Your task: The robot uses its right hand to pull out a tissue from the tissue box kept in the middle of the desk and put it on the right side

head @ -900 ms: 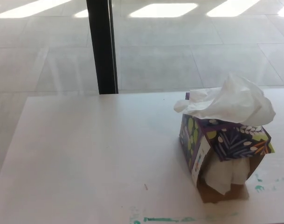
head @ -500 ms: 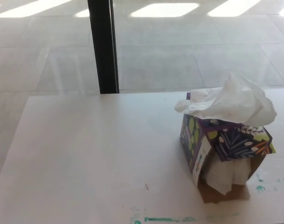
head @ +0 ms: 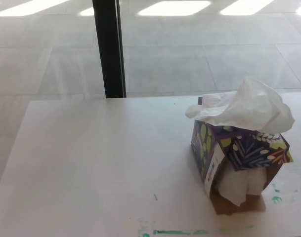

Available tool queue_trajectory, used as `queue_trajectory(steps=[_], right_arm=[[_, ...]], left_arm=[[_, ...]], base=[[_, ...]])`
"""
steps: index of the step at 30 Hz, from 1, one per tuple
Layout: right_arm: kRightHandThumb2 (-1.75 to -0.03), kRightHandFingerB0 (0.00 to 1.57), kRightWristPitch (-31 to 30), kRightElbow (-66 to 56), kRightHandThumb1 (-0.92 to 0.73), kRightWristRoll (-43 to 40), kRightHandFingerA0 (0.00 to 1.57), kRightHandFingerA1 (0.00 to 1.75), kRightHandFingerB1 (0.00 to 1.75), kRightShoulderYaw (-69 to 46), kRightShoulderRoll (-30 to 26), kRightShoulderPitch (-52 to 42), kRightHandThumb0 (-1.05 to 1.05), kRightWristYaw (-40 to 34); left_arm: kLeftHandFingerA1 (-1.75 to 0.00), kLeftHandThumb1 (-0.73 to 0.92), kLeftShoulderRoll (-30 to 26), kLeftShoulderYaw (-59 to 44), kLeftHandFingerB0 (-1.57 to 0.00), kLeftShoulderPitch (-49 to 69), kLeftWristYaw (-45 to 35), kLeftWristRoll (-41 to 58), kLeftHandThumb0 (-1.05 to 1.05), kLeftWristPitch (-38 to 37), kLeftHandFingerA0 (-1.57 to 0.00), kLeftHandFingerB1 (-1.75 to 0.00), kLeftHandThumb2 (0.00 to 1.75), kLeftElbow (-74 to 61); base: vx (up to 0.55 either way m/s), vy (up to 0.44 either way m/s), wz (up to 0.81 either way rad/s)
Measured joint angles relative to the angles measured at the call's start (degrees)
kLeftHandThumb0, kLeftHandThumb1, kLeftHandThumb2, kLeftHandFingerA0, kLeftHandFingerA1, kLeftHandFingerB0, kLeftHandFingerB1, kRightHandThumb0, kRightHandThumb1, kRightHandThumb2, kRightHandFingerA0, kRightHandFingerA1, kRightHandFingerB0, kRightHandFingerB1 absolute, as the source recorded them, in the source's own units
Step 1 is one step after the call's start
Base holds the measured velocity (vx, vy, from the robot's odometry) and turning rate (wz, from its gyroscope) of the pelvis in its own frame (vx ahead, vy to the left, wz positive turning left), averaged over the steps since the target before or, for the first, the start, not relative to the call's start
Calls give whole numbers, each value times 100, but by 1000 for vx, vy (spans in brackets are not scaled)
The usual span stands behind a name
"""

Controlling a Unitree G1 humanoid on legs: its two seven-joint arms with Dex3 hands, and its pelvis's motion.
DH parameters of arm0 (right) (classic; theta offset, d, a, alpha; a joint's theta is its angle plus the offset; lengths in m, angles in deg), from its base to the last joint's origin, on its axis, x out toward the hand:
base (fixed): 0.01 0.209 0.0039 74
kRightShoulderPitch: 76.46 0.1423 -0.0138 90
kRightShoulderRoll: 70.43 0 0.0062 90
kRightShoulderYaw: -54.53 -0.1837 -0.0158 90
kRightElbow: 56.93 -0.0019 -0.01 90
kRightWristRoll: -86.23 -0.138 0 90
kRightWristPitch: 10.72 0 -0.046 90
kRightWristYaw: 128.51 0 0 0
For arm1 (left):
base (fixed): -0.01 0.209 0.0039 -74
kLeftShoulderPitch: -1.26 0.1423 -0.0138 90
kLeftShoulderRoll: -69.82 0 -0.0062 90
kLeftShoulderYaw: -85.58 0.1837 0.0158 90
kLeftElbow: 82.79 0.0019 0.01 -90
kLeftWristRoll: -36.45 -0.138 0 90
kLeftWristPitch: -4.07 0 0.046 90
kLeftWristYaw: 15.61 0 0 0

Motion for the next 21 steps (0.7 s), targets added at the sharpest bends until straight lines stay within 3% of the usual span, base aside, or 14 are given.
queue_trajectory(steps=[1,2,4,5,8,21], right_arm=[[-62,9,-95,-173,-71,27,15,51,26,190,-43,149,-77,57],[-98,0,-191,-341,-53,61,13,56,25,388,-89,295,-75,119],[-98,0,-348,-620,-53,139,13,56,25,734,-179,514,-75,236],[-101,3,-445,-785,-57,184,3,33,13,939,-240,625,-86,315],[-101,0,-693,-1128,-63,319,0,22,3,1471,-415,894,-97,523],[-110,0,-1486,-1500,-63,982,0,16,7,3401,-1188,1924,-105,1537]], left_arm=[[-112,90,0,-3,-55,7,-6,0,-91,0,-79,-100,100,6],[-112,90,0,-4,-55,9,-15,2,-92,-2,-80,-100,101,10],[-112,90,0,-11,-55,10,-29,4,-92,-4,-80,-100,101,15],[-113,89,0,-14,-56,10,-36,5,-90,-7,-80,-101,102,17],[-112,90,0,-24,-55,13,-46,6,-87,-11,-82,-99,103,23],[-111,89,0,-107,-52,32,-115,13,-87,-23,-80,-97,103,119]], base=[[0,0,0],[0,0,0],[0,0,0],[0,0,0],[0,0,0],[0,0,0]])
